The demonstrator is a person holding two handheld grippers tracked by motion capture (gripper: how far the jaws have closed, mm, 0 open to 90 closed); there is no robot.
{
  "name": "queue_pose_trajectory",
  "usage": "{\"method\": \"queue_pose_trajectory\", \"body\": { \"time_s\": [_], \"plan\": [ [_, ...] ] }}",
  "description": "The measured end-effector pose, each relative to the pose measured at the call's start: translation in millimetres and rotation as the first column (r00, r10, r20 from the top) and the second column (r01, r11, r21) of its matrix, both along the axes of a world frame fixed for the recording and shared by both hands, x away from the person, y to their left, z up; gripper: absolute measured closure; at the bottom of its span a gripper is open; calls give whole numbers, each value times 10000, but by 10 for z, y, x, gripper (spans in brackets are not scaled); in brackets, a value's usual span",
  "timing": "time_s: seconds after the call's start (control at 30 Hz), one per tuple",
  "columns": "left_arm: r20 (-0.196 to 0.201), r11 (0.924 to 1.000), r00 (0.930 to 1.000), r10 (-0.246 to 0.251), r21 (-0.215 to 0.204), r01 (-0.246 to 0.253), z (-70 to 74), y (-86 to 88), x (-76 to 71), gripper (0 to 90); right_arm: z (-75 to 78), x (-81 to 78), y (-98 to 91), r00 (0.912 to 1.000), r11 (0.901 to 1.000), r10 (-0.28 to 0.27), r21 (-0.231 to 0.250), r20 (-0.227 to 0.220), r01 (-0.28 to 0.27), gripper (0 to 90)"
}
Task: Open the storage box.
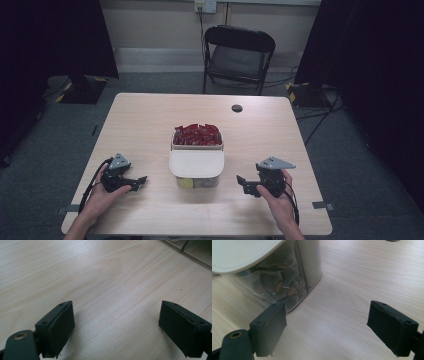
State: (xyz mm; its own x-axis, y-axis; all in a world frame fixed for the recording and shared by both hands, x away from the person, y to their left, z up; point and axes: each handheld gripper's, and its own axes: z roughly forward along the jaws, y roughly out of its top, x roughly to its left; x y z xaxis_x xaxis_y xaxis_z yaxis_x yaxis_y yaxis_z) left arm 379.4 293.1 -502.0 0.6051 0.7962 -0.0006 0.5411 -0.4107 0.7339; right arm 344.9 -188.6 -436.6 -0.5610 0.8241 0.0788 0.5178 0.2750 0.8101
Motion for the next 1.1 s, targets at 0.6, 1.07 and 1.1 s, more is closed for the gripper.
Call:
{"method": "queue_pose_trajectory", "body": {
  "time_s": [0.6, 1.07, 1.1],
  "plan": [
    [7, 10000, 10000, -1, 0, 1, 0, 0, 0, 127, 111, -63, 362, 9934, 9932, 1143, -235, 123, -1140, 148],
    [9, 10000, 10000, -4, 4, 4, 0, 0, 1, 127, 2, 5, 640, 9855, 9849, 1689, -353, -130, -1693, 148],
    [-2, 10000, 10000, -2, -1, 2, 0, 0, 0, 127, 5, 22, 659, 9851, 9845, 1718, -347, -106, -1721, 148]
  ]
}}
